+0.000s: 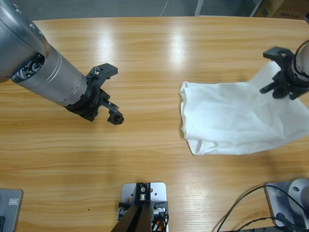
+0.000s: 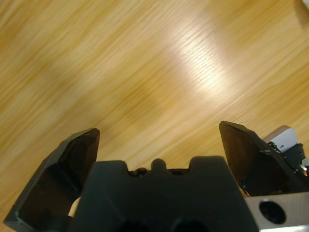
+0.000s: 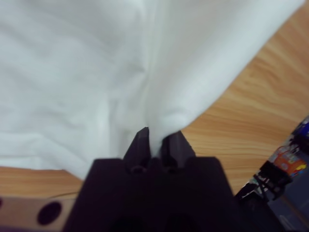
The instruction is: Fold clothes
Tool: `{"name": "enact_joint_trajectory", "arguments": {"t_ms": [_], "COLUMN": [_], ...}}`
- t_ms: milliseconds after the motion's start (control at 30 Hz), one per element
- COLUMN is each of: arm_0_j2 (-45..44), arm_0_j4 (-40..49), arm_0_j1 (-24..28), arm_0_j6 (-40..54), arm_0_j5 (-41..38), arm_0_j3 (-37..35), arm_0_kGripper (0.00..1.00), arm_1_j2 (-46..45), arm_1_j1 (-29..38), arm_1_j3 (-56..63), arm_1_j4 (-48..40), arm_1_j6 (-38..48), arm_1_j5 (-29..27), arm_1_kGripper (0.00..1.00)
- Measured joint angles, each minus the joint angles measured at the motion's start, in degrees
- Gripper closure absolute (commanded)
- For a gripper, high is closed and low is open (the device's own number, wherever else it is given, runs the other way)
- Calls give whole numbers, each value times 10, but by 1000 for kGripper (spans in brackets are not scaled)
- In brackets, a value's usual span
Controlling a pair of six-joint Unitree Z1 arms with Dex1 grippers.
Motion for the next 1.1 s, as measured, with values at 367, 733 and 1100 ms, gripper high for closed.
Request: {"name": "enact_joint_trajectory", "arguments": {"t_ms": [367, 733, 1100], "arm_0_j2": [-7, -7, -7], "arm_0_j4": [-26, -36, -39], "arm_0_j1": [0, 0, 0], "arm_0_j6": [-8, -18, -20], "arm_0_j5": [0, 0, 0], "arm_0_j3": [30, 42, 44], "arm_0_kGripper": [36, 36, 36], "arm_1_j2": [108, 183, 209], "arm_1_j1": [193, 269, 303], "arm_1_j3": [-184, -249, -278], "arm_1_j4": [111, 125, 120], "arm_1_j6": [79, 109, 125], "arm_1_j5": [6, 29, 74], "arm_1_kGripper": [1000, 1000, 1000]}}
